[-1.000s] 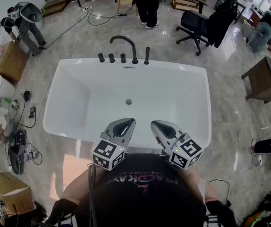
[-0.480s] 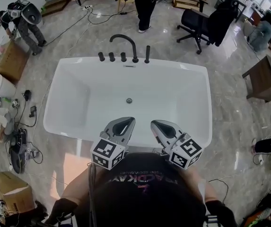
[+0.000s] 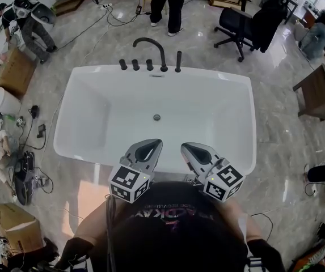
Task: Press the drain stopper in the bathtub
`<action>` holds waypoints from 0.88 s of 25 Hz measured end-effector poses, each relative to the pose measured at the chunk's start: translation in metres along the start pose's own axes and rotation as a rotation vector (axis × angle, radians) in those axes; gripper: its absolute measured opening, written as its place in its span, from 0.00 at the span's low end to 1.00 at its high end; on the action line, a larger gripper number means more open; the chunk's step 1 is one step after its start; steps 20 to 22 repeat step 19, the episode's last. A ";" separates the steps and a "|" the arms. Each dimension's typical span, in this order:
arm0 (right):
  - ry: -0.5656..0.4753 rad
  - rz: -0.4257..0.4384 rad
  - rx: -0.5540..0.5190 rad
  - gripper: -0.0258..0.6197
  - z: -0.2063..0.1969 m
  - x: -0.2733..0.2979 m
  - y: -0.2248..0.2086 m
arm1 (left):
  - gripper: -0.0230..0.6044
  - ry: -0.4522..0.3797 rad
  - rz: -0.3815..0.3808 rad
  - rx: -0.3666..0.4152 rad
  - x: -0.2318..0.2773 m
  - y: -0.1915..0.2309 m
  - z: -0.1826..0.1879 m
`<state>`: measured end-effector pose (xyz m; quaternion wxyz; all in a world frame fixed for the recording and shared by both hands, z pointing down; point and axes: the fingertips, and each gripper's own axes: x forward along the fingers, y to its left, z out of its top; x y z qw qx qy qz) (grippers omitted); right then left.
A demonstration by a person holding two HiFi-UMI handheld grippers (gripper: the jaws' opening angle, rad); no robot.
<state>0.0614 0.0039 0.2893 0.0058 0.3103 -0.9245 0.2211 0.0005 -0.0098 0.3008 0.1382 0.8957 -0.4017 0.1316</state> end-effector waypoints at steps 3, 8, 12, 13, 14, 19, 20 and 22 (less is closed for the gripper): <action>0.001 0.000 0.008 0.06 0.000 0.000 -0.001 | 0.05 0.001 0.004 0.000 0.000 0.000 0.001; 0.003 0.011 0.007 0.06 0.000 0.002 0.001 | 0.05 0.002 0.010 0.002 -0.002 0.001 0.001; 0.007 0.014 0.010 0.06 -0.002 0.004 0.004 | 0.05 0.003 0.016 -0.001 -0.006 0.003 -0.001; 0.009 0.017 0.009 0.06 -0.002 0.005 0.005 | 0.05 0.003 0.017 -0.001 -0.006 0.003 0.000; 0.010 0.020 0.008 0.06 -0.001 0.005 0.005 | 0.05 0.003 0.017 0.000 -0.006 0.003 0.000; 0.013 0.024 0.007 0.06 0.000 0.006 0.000 | 0.05 0.003 0.018 -0.001 -0.002 0.004 0.001; 0.013 0.024 0.007 0.06 0.000 0.006 0.000 | 0.05 0.003 0.018 -0.001 -0.002 0.004 0.001; 0.013 0.024 0.007 0.06 0.000 0.006 0.000 | 0.05 0.003 0.018 -0.001 -0.002 0.004 0.001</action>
